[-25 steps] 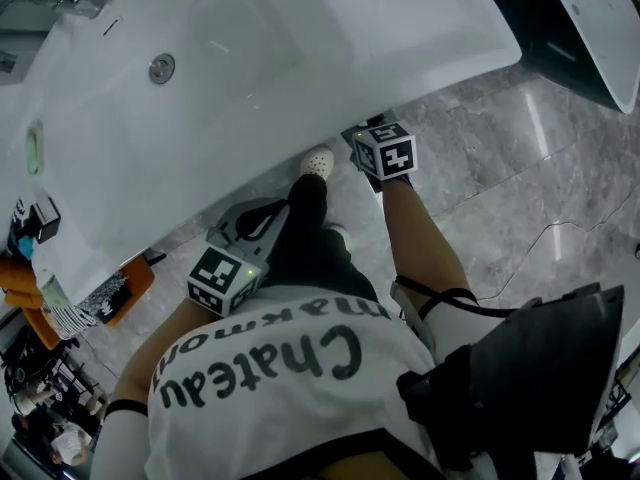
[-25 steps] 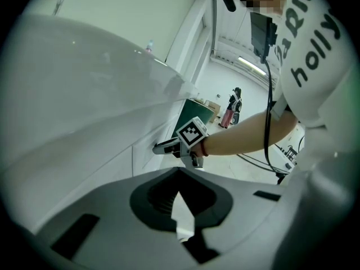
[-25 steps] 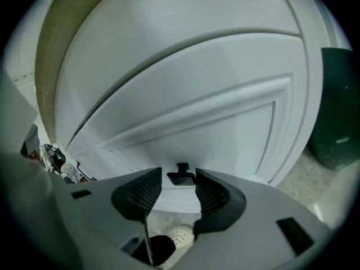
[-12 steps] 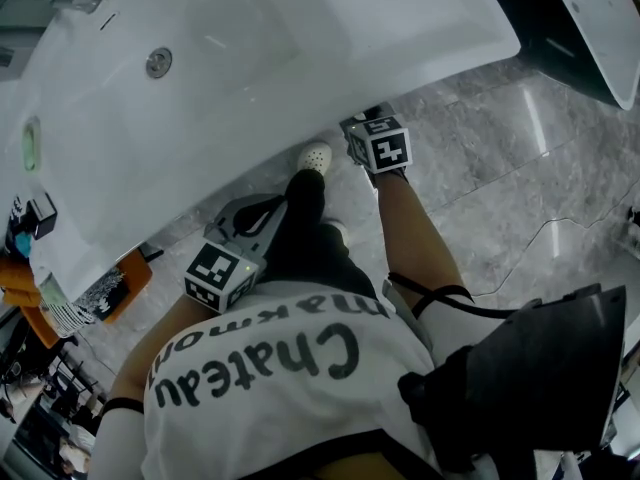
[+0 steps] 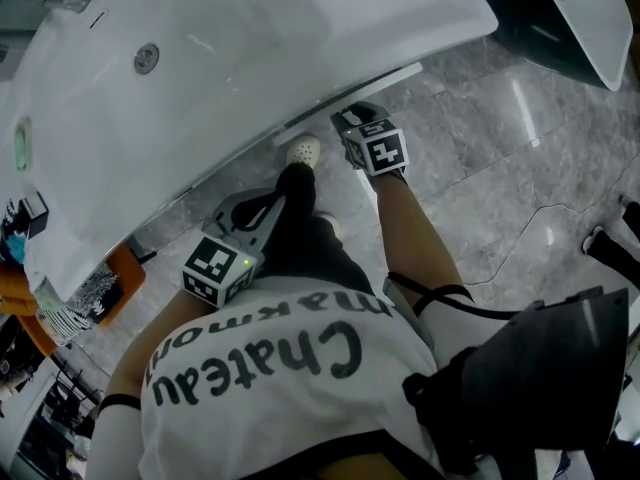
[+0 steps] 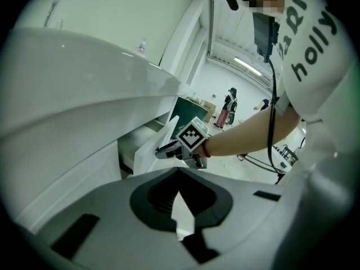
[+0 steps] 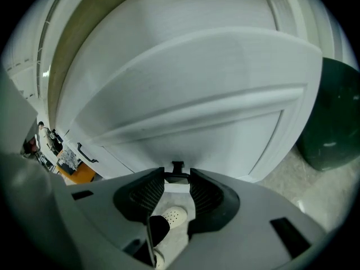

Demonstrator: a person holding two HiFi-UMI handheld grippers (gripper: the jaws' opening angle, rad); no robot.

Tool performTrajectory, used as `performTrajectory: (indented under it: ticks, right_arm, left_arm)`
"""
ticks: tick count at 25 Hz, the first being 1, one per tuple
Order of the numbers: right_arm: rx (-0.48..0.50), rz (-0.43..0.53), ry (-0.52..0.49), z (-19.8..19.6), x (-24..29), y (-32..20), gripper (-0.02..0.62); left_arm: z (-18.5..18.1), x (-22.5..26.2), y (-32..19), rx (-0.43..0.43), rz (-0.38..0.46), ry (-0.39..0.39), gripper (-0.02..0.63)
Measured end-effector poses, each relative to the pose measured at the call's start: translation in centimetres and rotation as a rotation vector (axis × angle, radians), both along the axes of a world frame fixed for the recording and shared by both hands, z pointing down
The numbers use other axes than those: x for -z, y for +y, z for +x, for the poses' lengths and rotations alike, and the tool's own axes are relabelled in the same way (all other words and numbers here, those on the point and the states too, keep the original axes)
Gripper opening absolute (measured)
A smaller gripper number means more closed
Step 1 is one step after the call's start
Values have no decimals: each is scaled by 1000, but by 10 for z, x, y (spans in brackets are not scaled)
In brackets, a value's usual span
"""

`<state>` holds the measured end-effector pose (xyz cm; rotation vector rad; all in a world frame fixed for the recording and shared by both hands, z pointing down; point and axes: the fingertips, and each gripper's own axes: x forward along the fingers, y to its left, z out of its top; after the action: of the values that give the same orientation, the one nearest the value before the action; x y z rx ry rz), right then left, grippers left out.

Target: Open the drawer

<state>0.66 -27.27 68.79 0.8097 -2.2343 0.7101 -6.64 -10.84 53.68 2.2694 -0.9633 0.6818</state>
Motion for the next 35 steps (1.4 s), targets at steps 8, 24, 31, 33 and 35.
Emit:
performTrajectory:
  ticks: [8,24,31,33,35]
  right_arm:
    - [-10,-42,27,16,-2,23,147]
    - [41,-99,70,32,-9,46,146]
    - [50,-108,78,33,-7,51,145]
    - [49,-111,85,35,-9,54,144]
    - [45,-99,79,36,-13,54,144]
  left_arm:
    - [1,4,6,21,6,2,8]
    - [-1,5,12,93,-2,-18,8]
    - [0,5,18,107,6,-32,8]
    - [2,6,19,103,11,-33,8]
    - [4,7,20,100,13,-34,8]
